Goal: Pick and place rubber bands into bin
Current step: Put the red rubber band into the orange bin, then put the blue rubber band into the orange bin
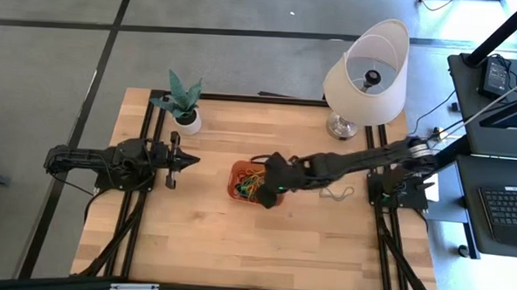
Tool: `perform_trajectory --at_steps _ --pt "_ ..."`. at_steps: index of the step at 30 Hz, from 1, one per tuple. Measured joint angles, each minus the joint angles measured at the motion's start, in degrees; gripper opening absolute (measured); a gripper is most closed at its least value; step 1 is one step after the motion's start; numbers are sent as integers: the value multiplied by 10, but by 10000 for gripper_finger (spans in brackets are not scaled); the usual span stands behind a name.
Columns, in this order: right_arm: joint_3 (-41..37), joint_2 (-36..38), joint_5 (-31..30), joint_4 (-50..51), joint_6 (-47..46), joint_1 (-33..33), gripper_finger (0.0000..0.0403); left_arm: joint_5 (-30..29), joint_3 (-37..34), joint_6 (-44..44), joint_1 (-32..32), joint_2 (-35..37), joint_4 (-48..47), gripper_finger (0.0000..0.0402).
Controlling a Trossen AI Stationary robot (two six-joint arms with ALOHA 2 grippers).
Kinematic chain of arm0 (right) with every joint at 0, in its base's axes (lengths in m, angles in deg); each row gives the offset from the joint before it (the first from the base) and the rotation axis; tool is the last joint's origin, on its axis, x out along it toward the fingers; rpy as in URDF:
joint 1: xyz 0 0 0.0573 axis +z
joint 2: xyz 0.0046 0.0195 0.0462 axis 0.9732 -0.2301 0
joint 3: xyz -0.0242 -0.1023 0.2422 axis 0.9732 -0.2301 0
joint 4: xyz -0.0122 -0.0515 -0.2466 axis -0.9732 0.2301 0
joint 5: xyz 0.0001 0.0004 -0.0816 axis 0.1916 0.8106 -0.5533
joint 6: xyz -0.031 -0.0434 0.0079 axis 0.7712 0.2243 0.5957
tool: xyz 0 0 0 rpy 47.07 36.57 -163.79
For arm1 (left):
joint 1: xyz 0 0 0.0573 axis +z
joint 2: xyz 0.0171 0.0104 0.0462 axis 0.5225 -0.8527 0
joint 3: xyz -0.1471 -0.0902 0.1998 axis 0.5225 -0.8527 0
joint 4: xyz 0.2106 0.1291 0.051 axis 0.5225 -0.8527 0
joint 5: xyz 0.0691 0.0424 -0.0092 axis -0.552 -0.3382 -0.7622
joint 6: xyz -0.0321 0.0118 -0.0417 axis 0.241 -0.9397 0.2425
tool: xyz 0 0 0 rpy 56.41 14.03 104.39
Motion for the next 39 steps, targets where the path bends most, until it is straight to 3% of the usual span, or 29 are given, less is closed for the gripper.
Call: perform_trajectory --at_steps 8,17,32,39 --pt "49 -105 74 123 16 -33 0 0 0 0 0 0 0 2" --pt "49 -155 106 120 8 -45 14 0 0 0 0 0 0 2" --pt "49 -152 101 124 4 -63 114 0 0 0 0 0 0 2" --pt "49 -98 17 119 41 -54 123 0 0 0 0 0 0 2"
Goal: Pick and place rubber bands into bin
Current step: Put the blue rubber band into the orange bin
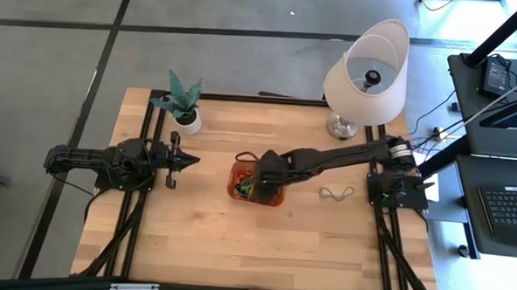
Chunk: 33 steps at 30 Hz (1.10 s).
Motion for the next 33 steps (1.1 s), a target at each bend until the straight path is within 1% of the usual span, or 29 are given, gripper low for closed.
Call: perform_trajectory --at_steps 3,7,10,14,21,24,27,31,33 --pt "-16 44 -28 -2 17 0 118 0 0 0 0 0 0 2" --pt "-81 122 -37 -8 17 0 111 -1 0 0 0 0 0 2" --pt "-159 199 -51 -39 6 7 106 -1 0 0 0 0 0 2" --pt "-274 308 -51 -86 -5 23 103 -1 0 0 0 0 0 2" --pt "-447 477 -47 -100 -46 48 104 -2 0 0 0 0 0 2" --pt "-502 530 -13 -97 -36 51 104 -2 0 0 0 0 0 2" --pt "-540 561 55 -88 5 49 104 -2 0 0 0 0 0 2" --pt "-570 564 121 -72 78 49 104 -2 0 0 0 0 0 2" --pt "-577 555 131 -67 115 49 104 -2 0 0 0 0 0 2"
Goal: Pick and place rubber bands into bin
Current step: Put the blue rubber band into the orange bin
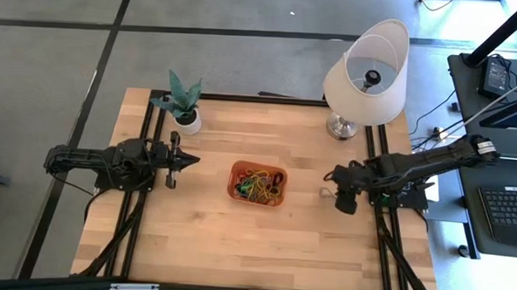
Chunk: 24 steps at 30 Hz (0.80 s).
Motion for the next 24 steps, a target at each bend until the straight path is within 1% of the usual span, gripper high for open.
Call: perform_trajectory --at_steps 4,7,10,13,16,21,24 --pt "-3 -26 1 0 67 0 104 0 0 0 0 0 0 2" --pt "-4 -51 2 -7 82 0 105 0 0 0 0 0 0 2" --pt "-4 -78 3 -16 83 0 115 0 0 0 0 0 0 2" --pt "-4 -105 3 -28 99 -1 139 0 0 0 0 0 0 2" --pt "-4 -132 -6 -45 114 -1 174 0 0 0 0 0 0 2" --pt "-4 -180 -18 -68 117 -1 236 0 0 0 0 0 0 2" --pt "-4 -217 -18 -72 111 -1 260 0 0 0 0 0 0 2"
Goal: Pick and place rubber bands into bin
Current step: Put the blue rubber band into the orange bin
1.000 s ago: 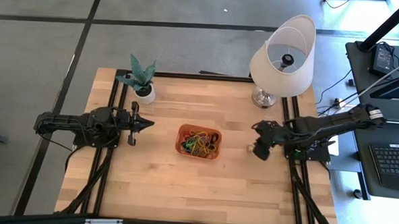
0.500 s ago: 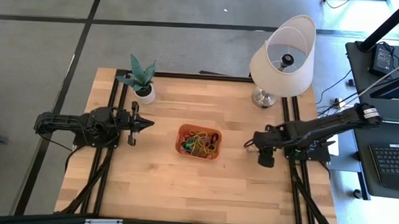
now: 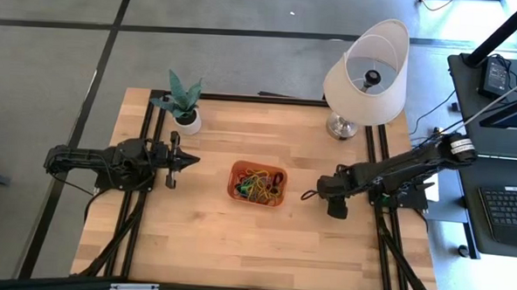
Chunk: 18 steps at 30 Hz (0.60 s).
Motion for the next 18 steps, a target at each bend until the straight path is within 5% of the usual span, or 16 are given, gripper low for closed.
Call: perform_trajectory --at_steps 8,18 --pt "11 -78 10 9 -68 0 238 -1 0 0 0 0 0 2" --pt "6 -66 4 -16 -123 0 40 -1 0 0 0 0 0 2"
